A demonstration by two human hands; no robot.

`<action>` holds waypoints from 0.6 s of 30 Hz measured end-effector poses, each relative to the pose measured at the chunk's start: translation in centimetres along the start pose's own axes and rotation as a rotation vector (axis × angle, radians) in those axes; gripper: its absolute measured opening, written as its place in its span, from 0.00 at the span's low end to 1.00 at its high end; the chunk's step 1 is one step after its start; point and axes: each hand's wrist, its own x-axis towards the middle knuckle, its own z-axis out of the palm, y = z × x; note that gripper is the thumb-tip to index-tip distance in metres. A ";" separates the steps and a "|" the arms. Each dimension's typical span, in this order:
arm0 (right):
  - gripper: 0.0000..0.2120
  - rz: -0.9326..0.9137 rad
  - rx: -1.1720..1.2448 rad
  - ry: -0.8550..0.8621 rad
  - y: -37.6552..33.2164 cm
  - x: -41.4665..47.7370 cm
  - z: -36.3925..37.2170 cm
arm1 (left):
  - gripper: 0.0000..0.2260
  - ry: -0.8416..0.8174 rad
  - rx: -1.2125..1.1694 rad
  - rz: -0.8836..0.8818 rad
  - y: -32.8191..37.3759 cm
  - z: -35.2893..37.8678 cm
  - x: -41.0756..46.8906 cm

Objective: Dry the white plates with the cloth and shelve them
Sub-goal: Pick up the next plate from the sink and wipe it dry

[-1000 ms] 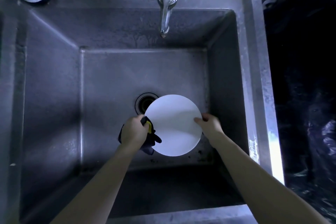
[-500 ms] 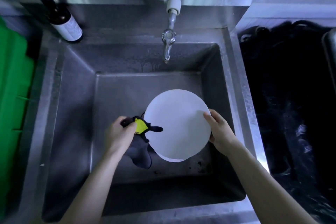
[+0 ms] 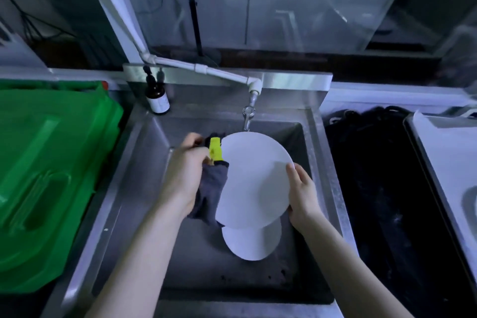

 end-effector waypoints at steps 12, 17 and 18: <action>0.14 -0.066 0.131 0.054 -5.2 -1.2 -3.5 | 0.26 -0.388 0.847 0.649 0.3 3.5 -2.9; 0.12 -0.076 0.149 0.071 -6.9 -0.9 -4.1 | 0.20 -0.533 1.050 0.928 -2.1 3.4 -5.7; 0.12 -0.091 0.134 0.068 -7.0 -0.9 -4.0 | 0.20 -0.565 1.074 0.948 -2.5 3.6 -5.8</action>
